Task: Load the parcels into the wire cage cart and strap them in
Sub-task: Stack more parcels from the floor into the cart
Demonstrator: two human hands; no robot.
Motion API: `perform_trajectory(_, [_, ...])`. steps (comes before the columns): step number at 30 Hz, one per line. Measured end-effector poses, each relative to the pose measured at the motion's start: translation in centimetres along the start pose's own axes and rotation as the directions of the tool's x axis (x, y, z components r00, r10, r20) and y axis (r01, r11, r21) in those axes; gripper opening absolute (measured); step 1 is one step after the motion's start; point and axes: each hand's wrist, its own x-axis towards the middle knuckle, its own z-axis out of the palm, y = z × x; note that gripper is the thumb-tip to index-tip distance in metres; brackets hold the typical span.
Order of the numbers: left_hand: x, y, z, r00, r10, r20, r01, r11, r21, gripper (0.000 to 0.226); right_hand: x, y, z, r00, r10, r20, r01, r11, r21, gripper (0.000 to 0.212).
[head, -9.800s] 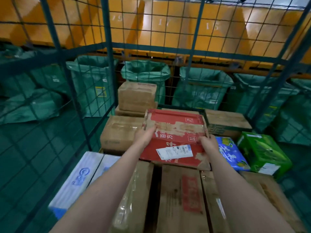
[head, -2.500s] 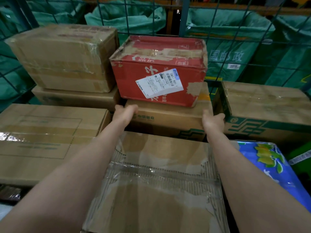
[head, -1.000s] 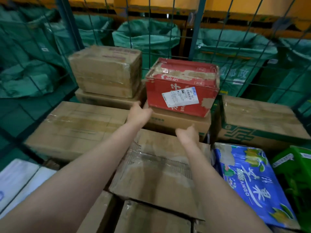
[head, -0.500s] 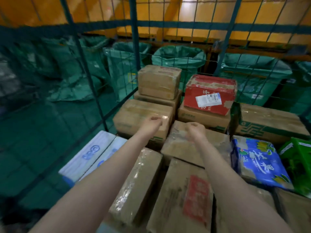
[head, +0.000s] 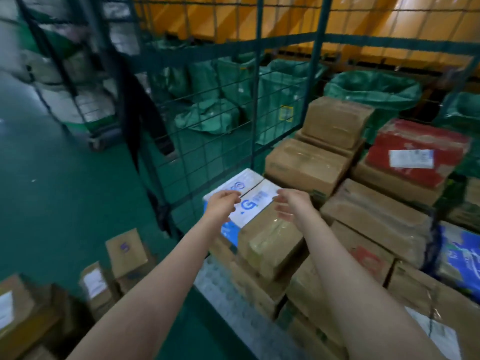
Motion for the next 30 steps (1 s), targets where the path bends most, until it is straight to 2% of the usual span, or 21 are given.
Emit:
perform_trajectory(2, [-0.2, -1.9, -2.3, 0.994, -0.052, -0.094, 0.046, 0.997, -0.059, 0.015, -0.4, 1.1, 3.0, 0.991, 0.04, 0.124, -0.034, 0.998, -0.046, 0.008])
perform_trajectory(6, [-0.7, -4.2, -5.2, 0.963, -0.142, -0.23, 0.104, 0.98, -0.167, 0.024, -0.4, 2.8, 7.5, 0.954, 0.112, 0.279, -0.088, 0.991, -0.096, 0.006])
perform_trajectory(9, [-1.3, -6.3, -6.9, 0.92, -0.214, -0.329, 0.128, 0.955, -0.266, 0.019, -0.7, 4.5, 10.6, 0.901, 0.186, 0.391, -0.126, 0.977, -0.173, 0.018])
perform_trajectory(12, [-2.7, -8.9, -8.0, 0.872, -0.286, -0.398, 0.136, 0.921, -0.365, 0.019, -1.2, 6.6, 13.1, 0.838, 0.266, 0.477, -0.165, 0.956, -0.244, 0.019])
perform_trajectory(18, [-6.3, -13.0, -11.4, 0.731, -0.445, -0.517, 0.127, 0.834, -0.538, 0.02, -3.3, 10.8, 17.3, 0.731, 0.416, 0.541, -0.16, 0.875, -0.457, 0.019])
perform_trajectory(24, [-10.6, -17.7, -16.3, 0.642, -0.537, -0.548, 0.104, 0.769, -0.631, 0.019, -7.8, 14.9, 22.2, 0.64, 0.515, 0.57, -0.115, 0.798, -0.591, 0.019])
perform_trajectory(30, [-14.6, -22.1, -23.4, 0.572, -0.606, -0.553, 0.113, 0.726, -0.679, 0.027, -12.0, 19.0, 28.9, 0.628, 0.557, 0.543, -0.105, 0.752, -0.651, 0.015])
